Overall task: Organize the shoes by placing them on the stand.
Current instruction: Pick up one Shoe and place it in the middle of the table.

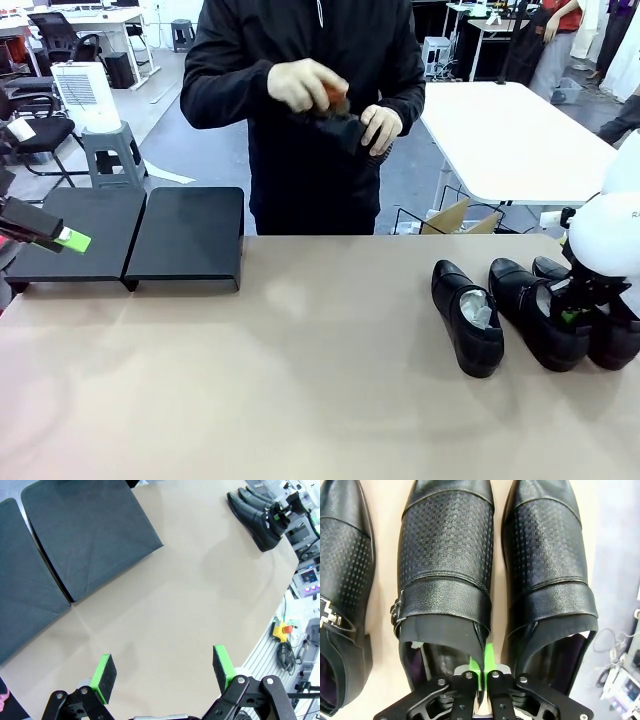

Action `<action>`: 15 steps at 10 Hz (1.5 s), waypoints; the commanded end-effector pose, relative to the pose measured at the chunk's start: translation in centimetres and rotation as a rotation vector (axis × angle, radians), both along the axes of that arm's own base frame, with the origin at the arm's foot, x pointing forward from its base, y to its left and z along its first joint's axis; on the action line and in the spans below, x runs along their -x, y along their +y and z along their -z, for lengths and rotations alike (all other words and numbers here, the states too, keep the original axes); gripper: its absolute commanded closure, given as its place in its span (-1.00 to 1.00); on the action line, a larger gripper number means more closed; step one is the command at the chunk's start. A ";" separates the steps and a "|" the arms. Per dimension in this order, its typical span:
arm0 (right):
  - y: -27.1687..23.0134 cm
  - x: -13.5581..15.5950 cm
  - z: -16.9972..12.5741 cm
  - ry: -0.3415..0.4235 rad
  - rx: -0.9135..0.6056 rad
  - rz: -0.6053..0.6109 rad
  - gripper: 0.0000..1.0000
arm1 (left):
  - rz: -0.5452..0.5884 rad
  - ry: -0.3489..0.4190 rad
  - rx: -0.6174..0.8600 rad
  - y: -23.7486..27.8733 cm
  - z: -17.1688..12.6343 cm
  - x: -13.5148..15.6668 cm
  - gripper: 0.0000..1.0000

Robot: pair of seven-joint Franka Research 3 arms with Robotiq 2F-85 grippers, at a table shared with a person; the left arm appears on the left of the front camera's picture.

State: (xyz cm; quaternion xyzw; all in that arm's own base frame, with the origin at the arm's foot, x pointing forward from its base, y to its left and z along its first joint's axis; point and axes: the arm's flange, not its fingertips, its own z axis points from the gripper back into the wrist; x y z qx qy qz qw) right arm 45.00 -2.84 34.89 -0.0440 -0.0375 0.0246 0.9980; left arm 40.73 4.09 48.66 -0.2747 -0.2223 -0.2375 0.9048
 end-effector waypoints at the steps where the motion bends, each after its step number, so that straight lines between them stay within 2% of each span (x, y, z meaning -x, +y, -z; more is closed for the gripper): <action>1: -0.2 0.1 0.5 0.004 -0.035 -0.010 1.00 | 0.019 -0.007 0.002 0.3 -0.1 0.1 -1.00; 2: -0.4 0.3 -1.0 -0.020 -0.055 0.022 1.00 | 0.019 -0.007 0.002 0.3 -0.1 0.1 -1.00; 6: -2.0 2.8 -11.8 -0.209 -0.168 0.023 1.00 | 0.019 -0.007 0.002 0.3 -0.1 0.1 -1.00; 8: -2.5 4.4 -15.5 -0.237 -0.230 -0.026 1.00 | 0.019 -0.007 0.002 0.3 -0.1 0.1 -1.00; 9: -2.0 3.0 -12.1 -0.205 -0.140 0.041 1.00 | 0.019 -0.007 0.002 0.3 -0.1 0.1 -1.00; 12: -2.0 3.0 -12.1 -0.205 -0.140 0.041 1.00 | 0.019 -0.007 0.002 0.3 -0.1 0.1 -1.00; 13: -2.2 3.8 -12.4 -0.189 -0.163 0.024 1.00 | 0.019 -0.007 0.002 0.3 -0.1 0.1 -1.00; 14: 1.0 4.9 -15.6 -0.241 -0.149 0.011 1.00 | 0.019 -0.007 0.002 0.3 -0.1 0.1 -1.00; 15: 4.1 6.7 -18.6 -0.251 -0.197 -0.069 1.00 | 0.019 -0.007 0.002 0.3 -0.1 0.1 -1.00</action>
